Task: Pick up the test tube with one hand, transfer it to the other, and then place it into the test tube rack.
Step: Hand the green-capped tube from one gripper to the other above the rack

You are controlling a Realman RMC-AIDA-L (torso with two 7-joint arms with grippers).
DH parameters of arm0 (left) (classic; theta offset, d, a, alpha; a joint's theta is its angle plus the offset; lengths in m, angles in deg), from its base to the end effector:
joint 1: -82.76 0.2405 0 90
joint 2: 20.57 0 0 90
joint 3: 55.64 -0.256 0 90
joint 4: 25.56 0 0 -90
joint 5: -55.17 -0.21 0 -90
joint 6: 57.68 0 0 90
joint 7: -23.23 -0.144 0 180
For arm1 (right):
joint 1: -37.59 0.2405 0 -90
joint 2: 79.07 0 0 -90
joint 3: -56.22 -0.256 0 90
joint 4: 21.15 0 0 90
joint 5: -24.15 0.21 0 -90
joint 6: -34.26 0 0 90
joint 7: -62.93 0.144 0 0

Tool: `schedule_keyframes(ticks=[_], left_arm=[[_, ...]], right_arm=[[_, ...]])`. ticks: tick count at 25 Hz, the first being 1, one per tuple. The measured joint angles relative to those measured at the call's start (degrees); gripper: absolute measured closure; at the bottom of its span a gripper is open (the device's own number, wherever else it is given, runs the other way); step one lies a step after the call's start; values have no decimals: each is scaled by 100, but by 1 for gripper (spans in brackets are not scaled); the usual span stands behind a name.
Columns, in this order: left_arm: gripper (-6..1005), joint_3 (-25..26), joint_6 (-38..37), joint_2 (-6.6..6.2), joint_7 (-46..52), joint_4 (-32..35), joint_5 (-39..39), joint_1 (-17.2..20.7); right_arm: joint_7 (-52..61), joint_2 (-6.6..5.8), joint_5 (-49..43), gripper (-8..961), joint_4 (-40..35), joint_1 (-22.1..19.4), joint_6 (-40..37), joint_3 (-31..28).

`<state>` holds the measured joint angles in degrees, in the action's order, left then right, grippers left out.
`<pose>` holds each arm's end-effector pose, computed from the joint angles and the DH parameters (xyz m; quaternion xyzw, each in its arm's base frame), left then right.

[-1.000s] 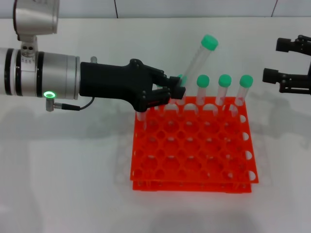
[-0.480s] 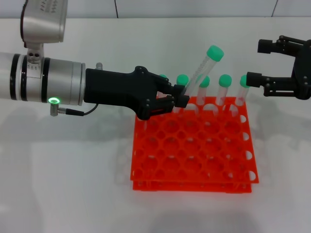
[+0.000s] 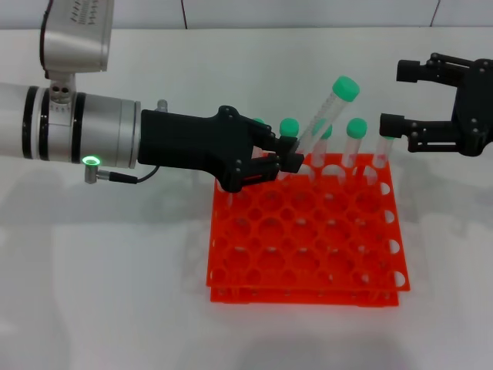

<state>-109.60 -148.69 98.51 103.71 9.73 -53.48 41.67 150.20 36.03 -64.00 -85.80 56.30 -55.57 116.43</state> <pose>-0.1785 0.3504 -0.0333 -0.9668 -0.1057 -0.2327 0.0040 0.2050 0.3210 0.0688 -0.9358 0.0861 0.2999 0.1642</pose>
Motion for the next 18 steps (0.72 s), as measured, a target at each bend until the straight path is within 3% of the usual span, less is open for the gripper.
schedule_keyframes(ticks=[18], left_arm=[[808, -173, 82, 20, -6, -68, 37, -31]], right_arm=[[0, 12, 135, 127, 42, 199, 74, 435]])
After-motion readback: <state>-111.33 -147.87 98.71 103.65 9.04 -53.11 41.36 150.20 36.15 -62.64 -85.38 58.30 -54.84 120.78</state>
